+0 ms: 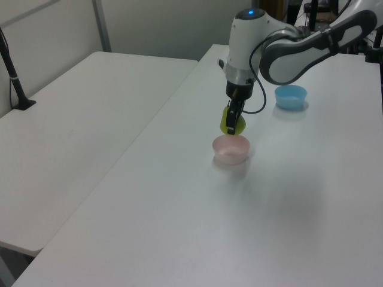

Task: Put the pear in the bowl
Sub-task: 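Carry the pear over the pink bowl and lower it inside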

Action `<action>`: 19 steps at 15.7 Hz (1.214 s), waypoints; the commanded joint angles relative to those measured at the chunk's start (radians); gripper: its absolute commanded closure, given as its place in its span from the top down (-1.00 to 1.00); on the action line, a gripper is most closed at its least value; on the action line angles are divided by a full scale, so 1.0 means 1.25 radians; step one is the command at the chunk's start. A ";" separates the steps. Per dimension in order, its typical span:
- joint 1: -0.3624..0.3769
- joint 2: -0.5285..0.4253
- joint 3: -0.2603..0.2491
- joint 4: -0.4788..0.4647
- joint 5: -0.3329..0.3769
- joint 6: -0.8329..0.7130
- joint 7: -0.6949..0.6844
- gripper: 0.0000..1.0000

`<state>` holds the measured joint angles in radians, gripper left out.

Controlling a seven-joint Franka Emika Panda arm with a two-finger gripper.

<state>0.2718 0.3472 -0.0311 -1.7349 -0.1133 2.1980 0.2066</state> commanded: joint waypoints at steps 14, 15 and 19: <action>0.032 0.060 -0.005 -0.010 -0.019 0.087 0.021 1.00; 0.030 0.044 -0.005 -0.010 -0.019 0.074 0.021 1.00; 0.021 -0.044 -0.005 -0.005 -0.017 -0.035 0.011 1.00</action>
<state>0.2965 0.4042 -0.0309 -1.7243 -0.1139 2.2559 0.2071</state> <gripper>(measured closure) 0.000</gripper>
